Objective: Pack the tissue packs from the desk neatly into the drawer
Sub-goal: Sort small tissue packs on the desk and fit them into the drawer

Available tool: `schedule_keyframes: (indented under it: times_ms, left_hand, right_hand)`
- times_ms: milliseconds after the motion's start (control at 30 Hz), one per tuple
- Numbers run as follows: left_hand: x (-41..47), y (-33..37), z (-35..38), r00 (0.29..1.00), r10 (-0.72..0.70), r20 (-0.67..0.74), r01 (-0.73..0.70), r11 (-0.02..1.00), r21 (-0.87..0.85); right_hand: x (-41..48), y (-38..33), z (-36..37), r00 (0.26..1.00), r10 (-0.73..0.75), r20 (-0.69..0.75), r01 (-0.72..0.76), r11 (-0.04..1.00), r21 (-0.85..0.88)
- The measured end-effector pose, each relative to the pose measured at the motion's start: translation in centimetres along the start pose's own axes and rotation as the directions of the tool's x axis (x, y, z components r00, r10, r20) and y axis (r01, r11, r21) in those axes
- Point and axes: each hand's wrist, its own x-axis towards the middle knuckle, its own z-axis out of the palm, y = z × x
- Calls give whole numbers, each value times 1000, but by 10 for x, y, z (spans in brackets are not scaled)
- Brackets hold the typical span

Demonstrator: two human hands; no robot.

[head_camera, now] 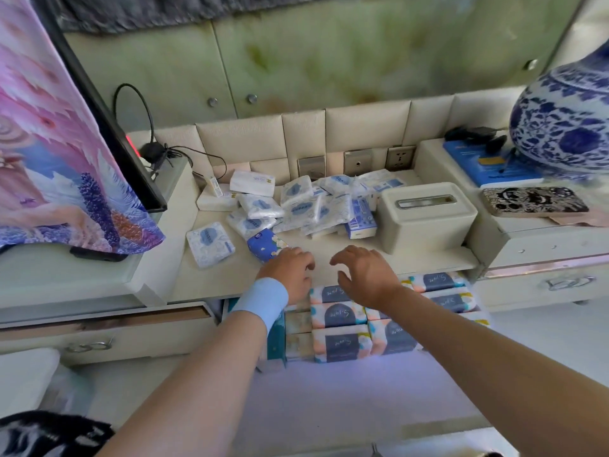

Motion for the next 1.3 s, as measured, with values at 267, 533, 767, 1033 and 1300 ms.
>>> schedule_keyframes:
  times_ms: [267, 533, 767, 1033, 1300]
  left_hand:
    - [24, -47, -17, 911, -408, 64, 410, 911, -33]
    - [45, -67, -9, 937, -346, 39, 330, 848, -415]
    - [56, -76, -3, 845, -506, 175, 465, 532, -708]
    - [71, -70, -8, 874, -458, 163, 391, 462, -796]
    - [77, -42, -32, 915, -396, 79, 305, 549, -778]
  right_hand:
    - [51, -18, -14, 946, 156, 285, -199, 972, 128]
    - [101, -48, 24, 872, 192, 449, -389, 830, 400]
    - [117, -49, 48, 804, 308, 509, -595, 441, 672]
    - [114, -48, 30, 895, 330, 301, -446, 636, 629]
    - [121, 18, -26, 890, 448, -85, -455, 859, -237]
